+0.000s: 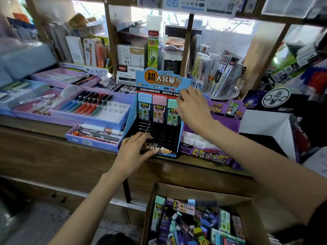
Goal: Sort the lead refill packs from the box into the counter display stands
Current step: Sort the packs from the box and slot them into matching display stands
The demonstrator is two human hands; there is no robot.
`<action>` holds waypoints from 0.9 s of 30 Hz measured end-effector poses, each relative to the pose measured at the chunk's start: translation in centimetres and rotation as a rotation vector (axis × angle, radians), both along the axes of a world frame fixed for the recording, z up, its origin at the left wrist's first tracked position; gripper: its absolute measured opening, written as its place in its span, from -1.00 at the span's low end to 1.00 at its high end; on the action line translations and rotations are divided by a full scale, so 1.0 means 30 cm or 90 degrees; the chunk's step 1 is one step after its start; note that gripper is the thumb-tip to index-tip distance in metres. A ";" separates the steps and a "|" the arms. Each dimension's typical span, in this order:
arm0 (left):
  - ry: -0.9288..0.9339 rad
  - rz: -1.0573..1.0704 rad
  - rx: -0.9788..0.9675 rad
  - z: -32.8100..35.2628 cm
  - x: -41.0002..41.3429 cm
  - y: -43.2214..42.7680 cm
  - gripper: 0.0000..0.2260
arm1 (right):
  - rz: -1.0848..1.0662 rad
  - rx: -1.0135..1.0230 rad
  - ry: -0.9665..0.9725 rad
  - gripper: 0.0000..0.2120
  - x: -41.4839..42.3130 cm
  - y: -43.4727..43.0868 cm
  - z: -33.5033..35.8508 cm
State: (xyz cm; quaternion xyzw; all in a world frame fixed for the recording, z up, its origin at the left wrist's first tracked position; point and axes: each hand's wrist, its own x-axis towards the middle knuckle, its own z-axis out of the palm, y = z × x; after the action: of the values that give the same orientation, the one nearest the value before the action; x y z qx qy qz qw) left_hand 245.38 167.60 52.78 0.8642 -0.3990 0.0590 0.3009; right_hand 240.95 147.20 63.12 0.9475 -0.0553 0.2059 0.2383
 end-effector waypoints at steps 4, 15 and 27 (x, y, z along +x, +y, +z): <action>0.018 -0.003 0.018 0.012 0.000 -0.001 -0.59 | 0.088 0.086 0.035 -0.55 -0.078 0.003 -0.009; -0.027 0.058 0.024 0.020 -0.051 -0.047 -0.55 | 0.011 0.426 -0.209 -0.54 -0.623 -0.177 -0.276; -0.035 0.134 0.057 0.016 -0.140 -0.113 -0.56 | -0.271 0.304 -0.050 -0.42 -0.654 -0.244 -0.319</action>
State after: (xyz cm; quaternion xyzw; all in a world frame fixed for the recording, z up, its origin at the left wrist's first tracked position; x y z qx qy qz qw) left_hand 241.16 164.23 53.25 0.9119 -0.3165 0.0961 0.2429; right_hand 221.31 139.89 53.56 0.9350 -0.3084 0.1692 0.0443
